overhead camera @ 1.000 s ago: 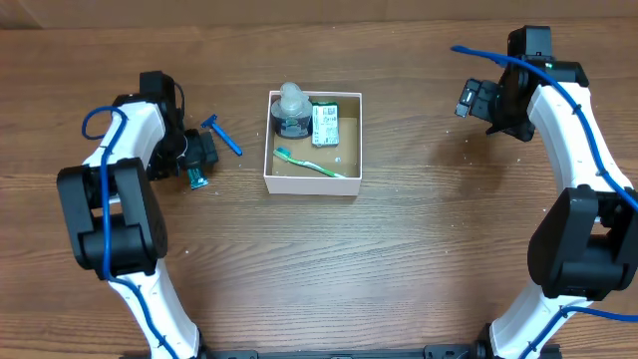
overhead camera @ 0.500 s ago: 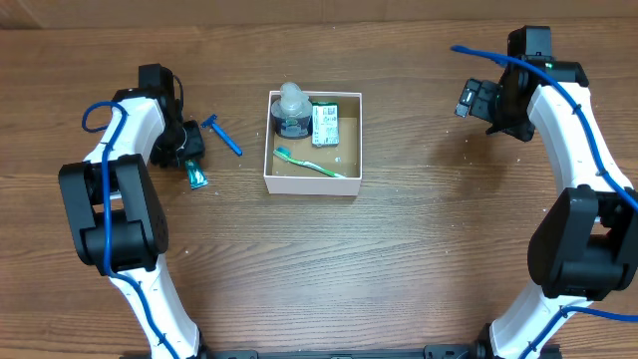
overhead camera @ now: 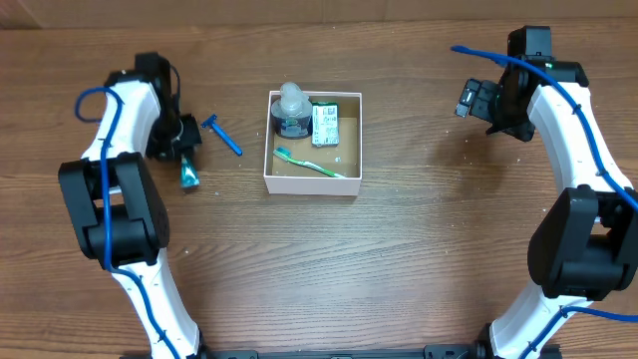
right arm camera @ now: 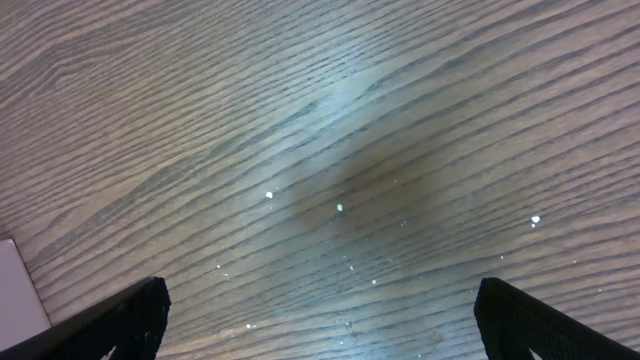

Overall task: Pack container
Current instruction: 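Lower the left gripper and grasp the red-green toothpaste tube, then carry the toothpaste tube with the left gripper into the box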

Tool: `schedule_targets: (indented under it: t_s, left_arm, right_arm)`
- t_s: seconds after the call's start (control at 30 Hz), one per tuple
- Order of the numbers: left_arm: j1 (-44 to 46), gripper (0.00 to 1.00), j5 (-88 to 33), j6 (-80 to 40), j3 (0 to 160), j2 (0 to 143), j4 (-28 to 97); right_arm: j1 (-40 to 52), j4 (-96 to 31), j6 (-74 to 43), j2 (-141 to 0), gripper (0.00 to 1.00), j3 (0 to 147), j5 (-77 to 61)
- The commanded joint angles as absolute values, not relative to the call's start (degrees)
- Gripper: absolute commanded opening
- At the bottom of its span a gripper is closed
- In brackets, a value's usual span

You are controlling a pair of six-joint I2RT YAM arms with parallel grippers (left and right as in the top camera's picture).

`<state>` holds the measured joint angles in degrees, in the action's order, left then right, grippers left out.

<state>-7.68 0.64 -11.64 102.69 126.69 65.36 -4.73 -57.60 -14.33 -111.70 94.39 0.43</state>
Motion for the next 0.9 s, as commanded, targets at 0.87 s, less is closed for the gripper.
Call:
schedule_targets:
  t_s: [0.87]
  left_arm:
    - [26.9,0.22,3.0,28.9,142.6,126.2,92.3]
  right_arm:
    - [-4.5,-57.3,-14.1,-110.1,1.0,95.3,0.8]
